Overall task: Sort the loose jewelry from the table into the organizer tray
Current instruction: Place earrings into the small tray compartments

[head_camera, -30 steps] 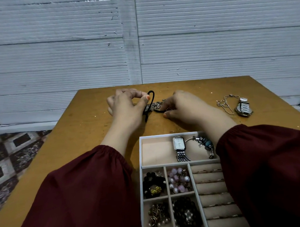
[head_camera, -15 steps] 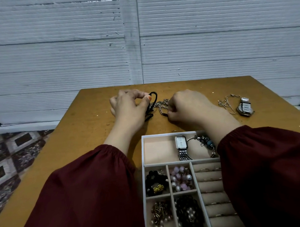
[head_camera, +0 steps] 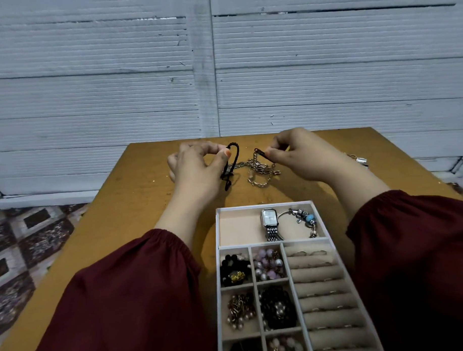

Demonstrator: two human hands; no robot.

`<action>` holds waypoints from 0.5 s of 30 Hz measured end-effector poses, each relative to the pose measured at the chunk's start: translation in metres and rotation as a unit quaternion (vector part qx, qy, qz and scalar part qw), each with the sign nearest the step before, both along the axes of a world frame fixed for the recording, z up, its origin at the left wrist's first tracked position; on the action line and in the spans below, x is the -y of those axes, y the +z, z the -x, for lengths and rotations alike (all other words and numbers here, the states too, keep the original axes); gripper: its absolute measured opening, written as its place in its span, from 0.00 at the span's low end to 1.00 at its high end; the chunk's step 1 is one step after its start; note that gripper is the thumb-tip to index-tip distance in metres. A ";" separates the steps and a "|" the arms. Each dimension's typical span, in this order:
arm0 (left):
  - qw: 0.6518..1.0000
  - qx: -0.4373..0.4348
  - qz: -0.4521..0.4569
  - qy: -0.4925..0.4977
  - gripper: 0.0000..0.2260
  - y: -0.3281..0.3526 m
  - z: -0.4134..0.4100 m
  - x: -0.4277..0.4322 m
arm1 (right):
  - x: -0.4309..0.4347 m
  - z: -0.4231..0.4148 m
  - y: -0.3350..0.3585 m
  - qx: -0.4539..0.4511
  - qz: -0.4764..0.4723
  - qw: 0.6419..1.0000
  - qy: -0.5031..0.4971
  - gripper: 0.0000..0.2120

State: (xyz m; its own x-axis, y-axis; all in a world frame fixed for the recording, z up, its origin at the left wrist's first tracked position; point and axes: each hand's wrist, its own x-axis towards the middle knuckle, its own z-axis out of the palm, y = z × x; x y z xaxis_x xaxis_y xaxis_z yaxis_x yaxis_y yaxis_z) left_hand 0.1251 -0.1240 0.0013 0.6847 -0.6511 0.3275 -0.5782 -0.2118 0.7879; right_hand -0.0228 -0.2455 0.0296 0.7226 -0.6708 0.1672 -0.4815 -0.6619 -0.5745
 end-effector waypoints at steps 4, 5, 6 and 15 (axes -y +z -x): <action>1.000 -0.020 0.013 0.004 0.02 0.013 0.013 -0.015 | -0.014 0.014 0.018 0.039 -0.011 0.999 -0.025 0.08; 1.000 -0.018 0.018 0.005 0.02 0.017 0.016 -0.019 | -0.019 0.019 0.023 0.050 -0.014 0.998 -0.030 0.08; 0.999 -0.019 0.026 0.005 0.02 0.023 0.021 -0.023 | -0.025 0.023 0.028 0.063 -0.017 0.997 -0.036 0.08; 0.994 -0.040 0.093 -0.034 0.06 0.053 0.055 -0.056 | -0.079 0.071 0.067 0.175 -0.043 0.981 -0.071 0.11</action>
State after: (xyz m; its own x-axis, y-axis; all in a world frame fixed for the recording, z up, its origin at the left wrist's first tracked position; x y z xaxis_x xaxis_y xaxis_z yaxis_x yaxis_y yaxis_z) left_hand 0.0705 -0.0683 0.0544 0.6706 -0.6294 0.3926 -0.5194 -0.0206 0.8543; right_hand -0.0936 -0.1669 0.0970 0.5285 -0.7834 0.3271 -0.3285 -0.5440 -0.7721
